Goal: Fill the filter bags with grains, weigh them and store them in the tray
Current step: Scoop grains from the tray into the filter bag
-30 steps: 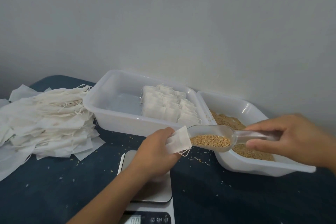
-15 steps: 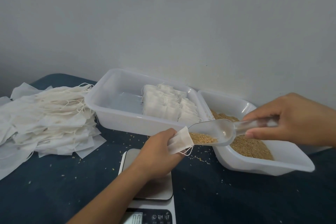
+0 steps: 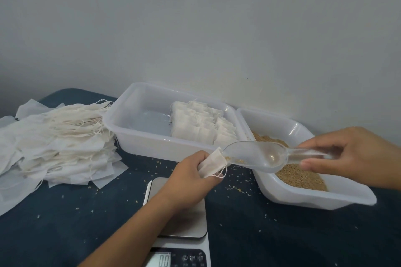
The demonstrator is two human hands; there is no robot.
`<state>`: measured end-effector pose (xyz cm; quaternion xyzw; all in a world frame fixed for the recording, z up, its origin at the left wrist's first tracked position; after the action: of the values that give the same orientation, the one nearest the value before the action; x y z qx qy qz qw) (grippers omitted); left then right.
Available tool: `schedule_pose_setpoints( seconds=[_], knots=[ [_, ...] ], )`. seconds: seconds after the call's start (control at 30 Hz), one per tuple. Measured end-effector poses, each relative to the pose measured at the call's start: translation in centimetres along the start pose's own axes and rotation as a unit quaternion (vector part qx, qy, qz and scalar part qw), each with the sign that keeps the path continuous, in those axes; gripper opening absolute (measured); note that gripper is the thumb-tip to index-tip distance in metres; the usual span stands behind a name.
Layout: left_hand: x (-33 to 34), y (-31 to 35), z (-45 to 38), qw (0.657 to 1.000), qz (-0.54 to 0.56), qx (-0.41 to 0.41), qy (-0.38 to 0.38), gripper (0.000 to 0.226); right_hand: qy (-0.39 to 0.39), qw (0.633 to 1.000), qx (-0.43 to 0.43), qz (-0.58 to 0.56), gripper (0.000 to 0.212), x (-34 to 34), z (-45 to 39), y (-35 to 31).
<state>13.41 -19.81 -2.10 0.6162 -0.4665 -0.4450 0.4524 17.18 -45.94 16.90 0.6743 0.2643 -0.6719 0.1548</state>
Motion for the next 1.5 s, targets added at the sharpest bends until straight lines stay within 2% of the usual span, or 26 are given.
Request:
schedule_pose_setpoints(
  seconds=[0.17,0.27,0.4,0.53,0.57,0.6,0.67,0.8,0.93,1.0,1.07,1.13,1.27,1.4,1.5],
  knots=[
    [-0.2,0.5,0.1,0.997,0.076,-0.019,0.002,0.014,0.022,0.995,0.031,-0.096,0.037,3.3,0.7,1.7],
    [-0.2,0.9,0.2,0.989,0.140,-0.057,-0.007,0.016,0.058,0.981,0.049,-0.178,0.033,5.5,0.4,1.8],
    [0.0,1.5,0.7,0.963,0.235,-0.123,-0.057,0.034,0.102,0.951,0.039,-0.290,0.027,9.6,-1.4,0.4],
    [0.2,1.8,1.2,0.929,0.311,-0.152,-0.131,0.033,0.089,0.940,0.017,-0.330,0.038,13.2,-4.3,-2.4],
    [0.3,1.8,1.3,0.921,0.326,-0.152,-0.149,0.036,0.082,0.938,0.009,-0.337,0.032,13.7,-5.0,-3.3],
    [0.3,1.8,1.4,0.915,0.337,-0.150,-0.166,0.037,0.071,0.929,-0.003,-0.363,0.027,14.0,-5.6,-4.2],
    [0.3,1.9,1.6,0.905,0.348,-0.147,-0.195,0.033,0.058,0.906,-0.037,-0.417,0.033,14.2,-6.7,-5.6],
    [0.5,1.7,1.7,0.889,0.371,-0.149,-0.223,0.032,0.047,0.892,-0.074,-0.443,0.036,13.6,-7.7,-7.0],
    [0.6,1.9,1.7,0.879,0.385,-0.135,-0.249,0.047,0.090,0.875,-0.097,-0.466,0.024,11.9,-7.5,-7.8],
    [0.6,2.0,1.5,0.872,0.402,-0.132,-0.247,0.063,0.129,0.877,-0.108,-0.450,0.034,10.8,-7.3,-8.2],
    [0.6,2.1,1.3,0.865,0.425,-0.129,-0.234,0.071,0.146,0.875,-0.114,-0.447,0.041,9.9,-7.2,-8.4],
    [0.7,2.2,1.2,0.861,0.444,-0.123,-0.216,0.067,0.164,0.881,-0.102,-0.433,0.044,9.3,-7.1,-8.3],
    [0.8,2.1,0.8,0.857,0.468,-0.134,-0.170,0.044,0.204,0.893,-0.067,-0.395,0.036,8.6,-7.0,-7.9],
    [0.6,2.1,0.6,0.863,0.468,-0.114,-0.152,0.046,0.219,0.874,-0.050,-0.431,0.039,8.7,-6.9,-7.5],
    [0.5,1.9,0.6,0.880,0.444,-0.085,-0.147,0.056,0.200,0.877,-0.060,-0.434,0.041,9.0,-6.8,-7.5]
  ],
)
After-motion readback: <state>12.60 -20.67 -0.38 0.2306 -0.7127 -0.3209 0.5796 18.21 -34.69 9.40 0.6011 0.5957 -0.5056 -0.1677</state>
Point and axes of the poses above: each hand's wrist, its own z-axis away from the middle knuckle, its own x-axis out of the palm, y = z × x, the point moved 4 cm from there along -z, towards the middle knuckle, and after that the axes turned 7 degrees about z, right-handed, at the moved point
